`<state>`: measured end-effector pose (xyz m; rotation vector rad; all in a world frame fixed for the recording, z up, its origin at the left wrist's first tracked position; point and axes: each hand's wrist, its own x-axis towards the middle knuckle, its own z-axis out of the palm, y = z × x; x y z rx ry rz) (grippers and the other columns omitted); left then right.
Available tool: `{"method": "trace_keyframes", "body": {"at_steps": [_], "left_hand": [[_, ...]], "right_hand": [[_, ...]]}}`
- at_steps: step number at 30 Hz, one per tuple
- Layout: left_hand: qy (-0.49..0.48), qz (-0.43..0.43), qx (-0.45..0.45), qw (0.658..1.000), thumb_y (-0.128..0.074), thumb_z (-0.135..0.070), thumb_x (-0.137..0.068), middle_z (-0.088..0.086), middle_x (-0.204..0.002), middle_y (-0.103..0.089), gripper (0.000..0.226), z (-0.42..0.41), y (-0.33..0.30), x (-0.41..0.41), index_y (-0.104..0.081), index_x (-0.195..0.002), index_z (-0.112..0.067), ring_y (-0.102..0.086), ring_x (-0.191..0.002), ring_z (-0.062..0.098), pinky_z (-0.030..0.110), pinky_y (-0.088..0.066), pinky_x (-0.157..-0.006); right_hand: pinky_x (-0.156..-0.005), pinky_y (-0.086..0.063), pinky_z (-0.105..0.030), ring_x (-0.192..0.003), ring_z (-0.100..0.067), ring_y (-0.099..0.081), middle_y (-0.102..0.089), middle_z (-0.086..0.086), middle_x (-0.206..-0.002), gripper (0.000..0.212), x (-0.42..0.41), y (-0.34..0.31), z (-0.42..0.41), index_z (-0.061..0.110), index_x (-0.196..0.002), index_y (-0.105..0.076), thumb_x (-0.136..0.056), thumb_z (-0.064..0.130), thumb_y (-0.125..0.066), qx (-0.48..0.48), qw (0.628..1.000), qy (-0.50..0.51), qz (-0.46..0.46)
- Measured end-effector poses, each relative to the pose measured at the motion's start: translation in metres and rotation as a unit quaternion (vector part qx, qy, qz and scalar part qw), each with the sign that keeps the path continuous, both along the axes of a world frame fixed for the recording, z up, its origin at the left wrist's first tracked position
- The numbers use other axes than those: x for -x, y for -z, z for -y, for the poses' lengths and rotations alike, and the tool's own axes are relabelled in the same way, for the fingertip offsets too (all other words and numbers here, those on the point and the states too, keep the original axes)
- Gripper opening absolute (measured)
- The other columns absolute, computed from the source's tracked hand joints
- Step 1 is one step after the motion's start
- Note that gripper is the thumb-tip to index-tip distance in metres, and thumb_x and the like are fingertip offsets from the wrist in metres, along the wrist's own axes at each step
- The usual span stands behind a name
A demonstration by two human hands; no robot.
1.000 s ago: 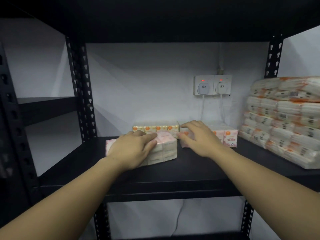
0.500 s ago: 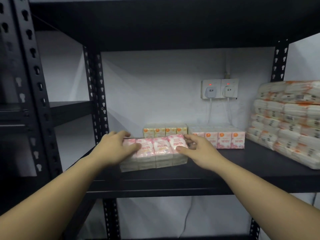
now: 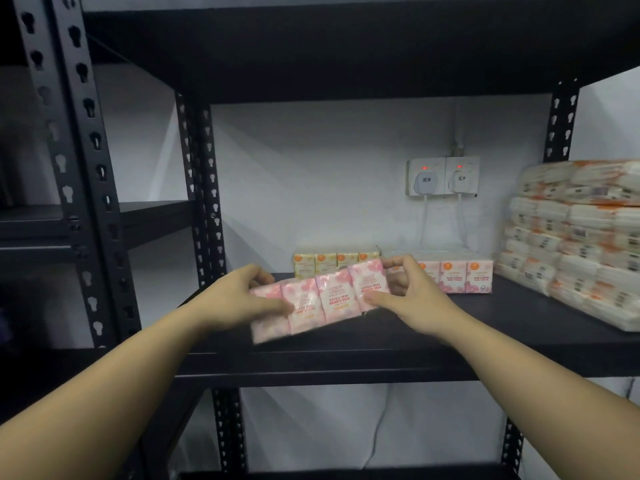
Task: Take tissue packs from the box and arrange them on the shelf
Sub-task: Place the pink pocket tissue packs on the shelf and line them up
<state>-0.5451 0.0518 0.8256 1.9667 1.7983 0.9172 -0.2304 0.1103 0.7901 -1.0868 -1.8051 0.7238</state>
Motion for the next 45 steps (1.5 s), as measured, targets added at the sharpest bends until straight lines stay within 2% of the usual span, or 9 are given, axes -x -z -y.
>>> {"method": "trace_keyframes", "body": {"at_steps": [5,11,14,20,22,27,32,36,45], "left_hand": [[0.053,-0.017,0.014,0.998,-0.092,-0.053,-0.056,-0.016,-0.109,-0.075,0.076,-0.006,-0.013,-0.009,-0.064,-0.126,-0.041,-0.074,-0.092,0.003,0.034,-0.06,-0.091],[0.13,0.065,-0.007,0.989,-0.087,-0.045,-0.078,-0.005,-0.137,-0.066,0.075,-0.01,-0.037,-0.044,-0.053,-0.143,-0.029,-0.072,-0.109,0.014,0.044,-0.06,-0.096],[0.152,0.132,-0.082,0.976,-0.085,-0.04,-0.081,-0.009,-0.151,-0.048,0.096,-0.005,-0.074,-0.052,-0.028,-0.158,-0.046,-0.071,-0.112,0.017,0.041,-0.063,-0.089],[0.125,0.117,-0.047,0.984,-0.08,-0.021,-0.087,0.009,-0.126,-0.062,0.072,0.007,-0.111,-0.044,-0.047,-0.149,-0.04,-0.075,-0.1,0.023,0.044,-0.065,-0.08],[0.112,0.158,-0.04,0.98,-0.078,-0.018,-0.089,0.013,-0.125,-0.064,0.06,0.006,-0.105,-0.034,-0.054,-0.141,-0.032,-0.075,-0.101,0.025,0.047,-0.065,-0.083],[0.096,0.253,-0.061,0.961,-0.08,-0.02,-0.088,0.017,-0.124,-0.066,0.04,-0.001,-0.087,-0.009,-0.063,-0.124,-0.024,-0.076,-0.101,0.028,0.05,-0.063,-0.087],[0.106,0.317,-0.087,0.938,-0.079,-0.022,-0.091,0.018,-0.126,-0.067,0.04,-0.005,-0.069,-0.004,-0.062,-0.128,-0.02,-0.075,-0.105,0.03,0.05,-0.063,-0.086],[0.118,0.367,-0.087,0.918,-0.074,-0.026,-0.094,0.016,-0.122,-0.071,0.035,-0.013,-0.053,-0.003,-0.063,-0.126,-0.016,-0.074,-0.106,0.031,0.045,-0.061,-0.08],[-0.08,0.057,-0.09,0.991,-0.08,-0.039,-0.086,-0.011,-0.091,-0.076,0.012,-0.029,0.001,0.012,-0.079,-0.087,-0.027,-0.071,-0.091,0.009,0.029,-0.053,-0.077]], "right_hand": [[-0.087,-0.058,-0.036,-0.119,-0.015,-0.064,-0.063,0.009,-0.131,0.056,0.009,-0.038,0.005,0.034,-0.122,-0.053,-0.08,0.027,-0.088,-0.071,0.993,-0.024,-0.095],[-0.082,-0.052,-0.012,-0.116,0.002,-0.059,-0.063,0.011,-0.126,0.062,0.03,-0.094,0.017,0.026,-0.122,-0.059,-0.072,0.022,-0.095,-0.174,0.981,-0.019,-0.082],[-0.103,-0.051,-0.027,-0.127,-0.005,-0.055,-0.056,0.007,-0.139,0.085,0.044,-0.099,0.017,0.033,-0.138,-0.048,-0.068,0.03,-0.096,-0.173,0.982,-0.041,-0.058],[-0.116,-0.043,-0.048,-0.144,-0.018,-0.044,-0.034,0.0,-0.164,0.135,0.057,-0.06,0.016,0.038,-0.162,-0.013,-0.058,0.043,-0.099,-0.035,0.998,-0.058,-0.006],[-0.115,-0.044,-0.049,-0.14,-0.016,-0.05,-0.044,0.005,-0.159,0.127,0.058,-0.029,0.016,0.029,-0.161,-0.027,-0.057,0.053,-0.097,0.017,0.994,-0.064,0.088],[-0.105,-0.053,-0.042,-0.108,-0.001,-0.067,-0.073,0.014,-0.114,0.046,0.053,-0.007,0.009,0.033,-0.12,-0.068,-0.08,0.048,-0.085,0.02,0.994,-0.057,0.091],[-0.105,-0.052,-0.032,-0.125,-0.001,-0.059,-0.06,0.018,-0.139,0.091,0.058,-0.005,0.01,0.035,-0.147,-0.043,-0.071,0.049,-0.091,0.068,0.986,-0.124,0.091],[-0.093,-0.058,-0.026,-0.113,0.002,-0.066,-0.068,0.018,-0.128,0.081,0.058,-0.001,0.008,0.031,-0.141,-0.048,-0.073,0.036,-0.093,0.061,0.991,-0.105,0.052],[-0.089,-0.057,-0.029,-0.105,-0.006,-0.066,-0.064,0.015,-0.12,0.084,0.016,-0.012,0.004,0.028,-0.14,-0.057,-0.066,0.046,-0.092,0.01,0.993,-0.003,0.114]]}}
